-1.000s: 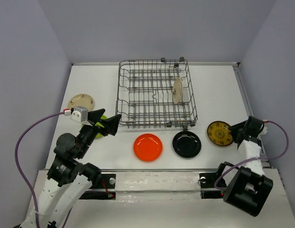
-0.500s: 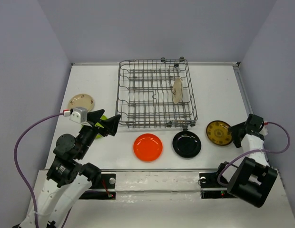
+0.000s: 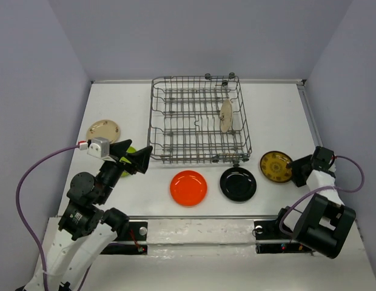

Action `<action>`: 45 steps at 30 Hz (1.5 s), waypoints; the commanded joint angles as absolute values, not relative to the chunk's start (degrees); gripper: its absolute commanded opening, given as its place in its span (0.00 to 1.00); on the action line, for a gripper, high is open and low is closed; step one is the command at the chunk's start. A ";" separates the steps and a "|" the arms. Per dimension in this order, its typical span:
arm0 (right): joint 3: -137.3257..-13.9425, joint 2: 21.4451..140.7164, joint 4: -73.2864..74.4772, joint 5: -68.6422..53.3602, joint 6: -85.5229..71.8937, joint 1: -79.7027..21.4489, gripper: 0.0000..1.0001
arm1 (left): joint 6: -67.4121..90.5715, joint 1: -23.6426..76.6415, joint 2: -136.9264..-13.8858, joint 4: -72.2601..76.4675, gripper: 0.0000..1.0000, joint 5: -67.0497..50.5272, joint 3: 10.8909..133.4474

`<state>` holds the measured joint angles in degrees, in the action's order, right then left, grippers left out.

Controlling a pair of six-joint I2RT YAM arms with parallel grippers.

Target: Load the plates into the dish rack

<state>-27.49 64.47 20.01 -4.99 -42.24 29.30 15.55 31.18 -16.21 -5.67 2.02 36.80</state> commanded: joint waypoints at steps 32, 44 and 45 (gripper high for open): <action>-35.85 47.31 23.81 5.27 -35.68 29.62 0.07 | 15.38 31.38 -16.70 -3.78 0.99 2.11 39.11; -58.77 50.35 21.44 3.59 -38.42 18.48 0.07 | 15.64 31.12 -19.77 -3.78 0.99 1.58 38.93; -61.50 53.75 22.23 7.43 -35.97 12.63 0.07 | 15.91 31.03 -20.30 -3.87 0.99 1.58 38.94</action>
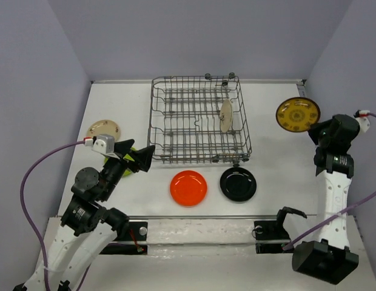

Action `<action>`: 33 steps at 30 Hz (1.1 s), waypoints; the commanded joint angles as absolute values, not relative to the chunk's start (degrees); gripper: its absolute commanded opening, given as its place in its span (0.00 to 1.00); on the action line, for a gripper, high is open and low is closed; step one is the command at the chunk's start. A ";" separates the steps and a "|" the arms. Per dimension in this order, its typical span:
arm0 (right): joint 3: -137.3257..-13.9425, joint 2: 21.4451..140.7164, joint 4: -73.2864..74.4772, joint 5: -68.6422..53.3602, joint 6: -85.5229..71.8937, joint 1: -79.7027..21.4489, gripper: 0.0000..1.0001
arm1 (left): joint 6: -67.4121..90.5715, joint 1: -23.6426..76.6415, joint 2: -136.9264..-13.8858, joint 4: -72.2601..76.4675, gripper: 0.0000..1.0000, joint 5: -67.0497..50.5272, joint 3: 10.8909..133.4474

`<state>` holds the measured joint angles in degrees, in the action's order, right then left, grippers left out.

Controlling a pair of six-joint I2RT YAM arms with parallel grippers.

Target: Load the plates into the dish rack

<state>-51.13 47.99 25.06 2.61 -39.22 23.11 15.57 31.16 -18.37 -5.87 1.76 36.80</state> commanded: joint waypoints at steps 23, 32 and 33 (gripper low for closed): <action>-130.68 120.49 47.89 65.39 -0.70 -38.14 0.07 | 18.02 28.48 -26.81 -5.98 0.99 6.77 39.64; -131.66 126.65 50.18 63.90 1.41 -38.67 0.07 | 17.67 28.30 -26.89 -5.80 0.99 5.63 39.55; -131.57 127.17 50.36 63.81 1.41 -38.67 0.07 | 17.75 28.39 -26.89 -5.80 0.99 5.63 39.55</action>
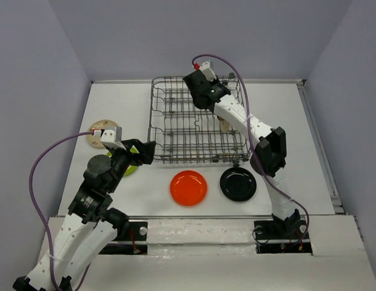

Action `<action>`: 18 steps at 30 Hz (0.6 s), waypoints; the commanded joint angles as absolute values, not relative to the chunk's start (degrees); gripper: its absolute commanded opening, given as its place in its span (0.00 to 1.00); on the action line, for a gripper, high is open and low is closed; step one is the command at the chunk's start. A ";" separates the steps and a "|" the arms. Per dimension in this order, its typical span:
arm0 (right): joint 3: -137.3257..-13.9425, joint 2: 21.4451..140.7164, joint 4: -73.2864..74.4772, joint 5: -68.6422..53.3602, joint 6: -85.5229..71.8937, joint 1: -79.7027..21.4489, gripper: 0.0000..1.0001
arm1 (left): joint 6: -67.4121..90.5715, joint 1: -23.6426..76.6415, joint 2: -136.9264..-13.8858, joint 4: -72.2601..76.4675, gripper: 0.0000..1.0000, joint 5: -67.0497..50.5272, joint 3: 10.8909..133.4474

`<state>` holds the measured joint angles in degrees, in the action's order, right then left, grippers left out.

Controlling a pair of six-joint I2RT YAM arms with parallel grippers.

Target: Load the plates into the dish rack

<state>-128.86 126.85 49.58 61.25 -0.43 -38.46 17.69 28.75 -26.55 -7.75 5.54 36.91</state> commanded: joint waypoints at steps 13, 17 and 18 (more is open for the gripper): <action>-132.01 133.85 51.68 61.52 1.84 -40.43 0.07 | 17.75 28.12 -27.51 -5.71 0.99 5.19 39.55; -132.19 134.65 51.68 60.82 1.14 -40.96 0.07 | 17.84 27.95 -27.69 -5.63 0.99 5.19 39.55; -132.27 134.56 51.77 60.73 0.97 -40.96 0.07 | 17.84 27.95 -27.86 -5.63 0.99 5.10 39.55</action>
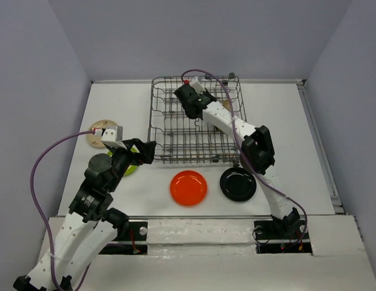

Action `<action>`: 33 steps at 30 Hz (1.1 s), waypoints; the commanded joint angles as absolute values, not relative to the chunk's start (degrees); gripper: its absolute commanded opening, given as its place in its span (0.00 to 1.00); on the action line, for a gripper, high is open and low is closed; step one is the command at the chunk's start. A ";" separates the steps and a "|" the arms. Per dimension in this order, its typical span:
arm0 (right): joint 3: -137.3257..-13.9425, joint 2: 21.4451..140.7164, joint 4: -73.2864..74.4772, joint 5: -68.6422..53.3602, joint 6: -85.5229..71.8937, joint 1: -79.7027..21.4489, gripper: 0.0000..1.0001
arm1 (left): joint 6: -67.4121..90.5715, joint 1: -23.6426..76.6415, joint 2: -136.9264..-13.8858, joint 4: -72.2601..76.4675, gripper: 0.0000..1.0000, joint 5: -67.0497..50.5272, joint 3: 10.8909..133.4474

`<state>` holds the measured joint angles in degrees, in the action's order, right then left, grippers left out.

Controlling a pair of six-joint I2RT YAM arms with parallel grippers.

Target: Load the plates into the dish rack

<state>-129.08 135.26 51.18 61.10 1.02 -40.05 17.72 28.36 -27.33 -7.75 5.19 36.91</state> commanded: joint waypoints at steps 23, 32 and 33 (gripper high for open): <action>-76.60 82.91 19.81 25.43 -16.85 -54.04 0.43 | 17.31 24.53 -30.85 -4.66 0.99 3.96 39.64; -38.44 56.96 5.62 16.87 -52.96 -64.07 0.09 | 17.14 21.10 -31.81 -3.43 0.99 0.79 39.55; -37.28 56.78 5.89 15.74 -54.91 -64.07 0.12 | 16.88 20.92 -31.90 -3.51 0.99 0.79 39.64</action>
<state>-40.91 60.38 14.90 18.15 -38.61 -62.19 17.89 21.65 -31.18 -6.76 2.17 36.91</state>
